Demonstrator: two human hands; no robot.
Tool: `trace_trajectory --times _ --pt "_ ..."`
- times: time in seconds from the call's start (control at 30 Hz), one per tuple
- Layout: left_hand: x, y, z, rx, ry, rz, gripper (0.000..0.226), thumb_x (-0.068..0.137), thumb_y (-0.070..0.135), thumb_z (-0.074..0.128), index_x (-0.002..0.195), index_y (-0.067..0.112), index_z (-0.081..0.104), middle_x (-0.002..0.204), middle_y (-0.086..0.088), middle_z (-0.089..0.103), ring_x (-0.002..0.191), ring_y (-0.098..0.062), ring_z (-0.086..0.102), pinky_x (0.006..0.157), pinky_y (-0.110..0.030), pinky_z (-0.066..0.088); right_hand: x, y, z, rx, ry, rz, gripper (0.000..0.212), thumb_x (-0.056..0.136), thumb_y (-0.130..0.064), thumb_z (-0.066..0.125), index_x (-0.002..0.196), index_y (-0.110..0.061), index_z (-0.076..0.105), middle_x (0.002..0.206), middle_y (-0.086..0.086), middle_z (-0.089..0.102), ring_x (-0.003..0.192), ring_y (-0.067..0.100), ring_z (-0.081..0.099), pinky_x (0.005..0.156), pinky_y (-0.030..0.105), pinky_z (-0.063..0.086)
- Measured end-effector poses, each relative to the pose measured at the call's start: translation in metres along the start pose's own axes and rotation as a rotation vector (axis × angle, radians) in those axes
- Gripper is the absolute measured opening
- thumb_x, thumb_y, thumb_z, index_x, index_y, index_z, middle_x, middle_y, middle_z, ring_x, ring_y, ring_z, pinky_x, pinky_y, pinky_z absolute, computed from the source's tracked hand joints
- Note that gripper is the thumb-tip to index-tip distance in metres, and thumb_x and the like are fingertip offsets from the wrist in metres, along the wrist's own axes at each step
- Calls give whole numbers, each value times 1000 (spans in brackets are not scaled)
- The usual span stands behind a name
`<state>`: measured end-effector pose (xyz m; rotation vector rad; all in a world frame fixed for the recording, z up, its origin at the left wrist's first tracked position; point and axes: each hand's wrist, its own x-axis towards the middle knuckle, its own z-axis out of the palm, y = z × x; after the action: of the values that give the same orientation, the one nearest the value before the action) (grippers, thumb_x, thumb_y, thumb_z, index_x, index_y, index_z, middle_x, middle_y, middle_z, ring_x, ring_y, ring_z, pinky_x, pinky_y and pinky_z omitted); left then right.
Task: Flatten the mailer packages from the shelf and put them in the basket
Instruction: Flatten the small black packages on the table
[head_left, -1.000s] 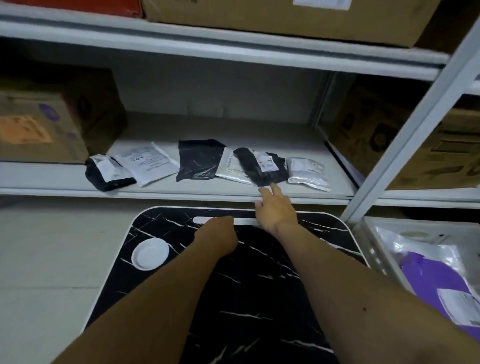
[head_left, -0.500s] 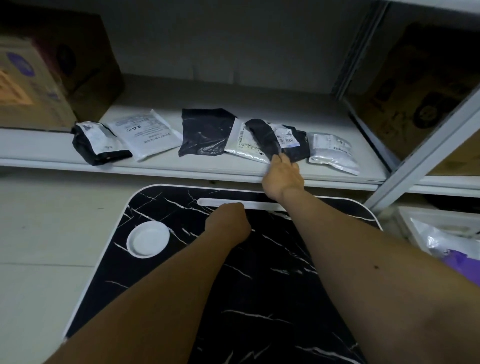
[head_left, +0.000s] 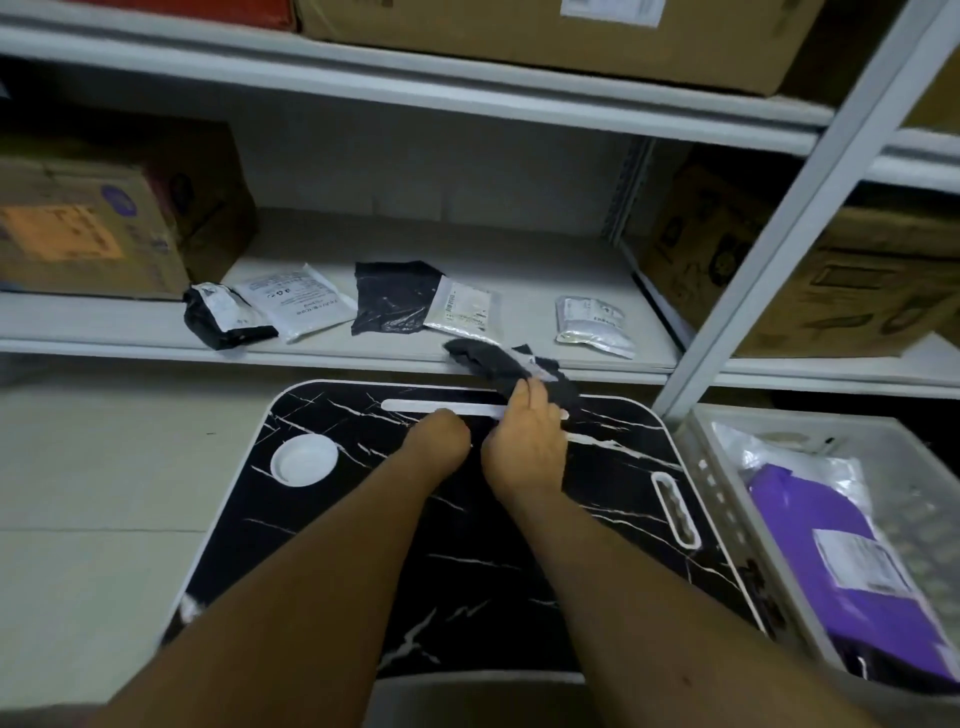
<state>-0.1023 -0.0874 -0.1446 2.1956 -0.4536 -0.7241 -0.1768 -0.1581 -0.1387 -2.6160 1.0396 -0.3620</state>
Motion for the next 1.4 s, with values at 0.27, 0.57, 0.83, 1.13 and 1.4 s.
trace_trajectory --times 0.27,0.57,0.83,1.13,1.4 --pt "-55 -16 23 -251 -49 -245 53 104 39 27 130 1 52 132 -24 54 121 -40 52 103 -46 43 -118 5 19 19 -78 -160 28 84 -16 52 111 -18 58 111 -1 58 102 23 52 80 34 43" --pt "-61 -60 10 -37 39 -284 41 94 17 44 130 -2 47 128 -23 54 115 -37 54 101 -42 44 -116 4 30 127 -69 -400 22 82 -11 43 72 -5 62 73 13 63 69 31 58 60 34 45" --pt "-69 -71 33 936 203 380 66 99 39 38 153 22 3 161 -7 -9 148 -27 -10 118 -54 8 -85 31 38 -151 -195 -288 52 100 -31 37 149 -20 25 159 2 21 147 22 13 116 50 16" --pt "-69 -108 55 1039 11 332 72 99 48 26 149 21 -19 157 -6 -24 146 -23 -20 117 -56 -1 -104 64 67 -316 -384 -284 59 102 -46 9 152 -26 -15 161 -1 -20 147 23 -22 116 60 -8" --pt "-66 -104 54 924 -24 272 64 101 43 20 152 21 -11 161 -3 -10 149 -18 -4 116 -58 3 -100 69 72 -257 -408 -282 67 91 -54 -10 153 -30 -9 162 -3 -14 149 24 -14 114 61 -5"
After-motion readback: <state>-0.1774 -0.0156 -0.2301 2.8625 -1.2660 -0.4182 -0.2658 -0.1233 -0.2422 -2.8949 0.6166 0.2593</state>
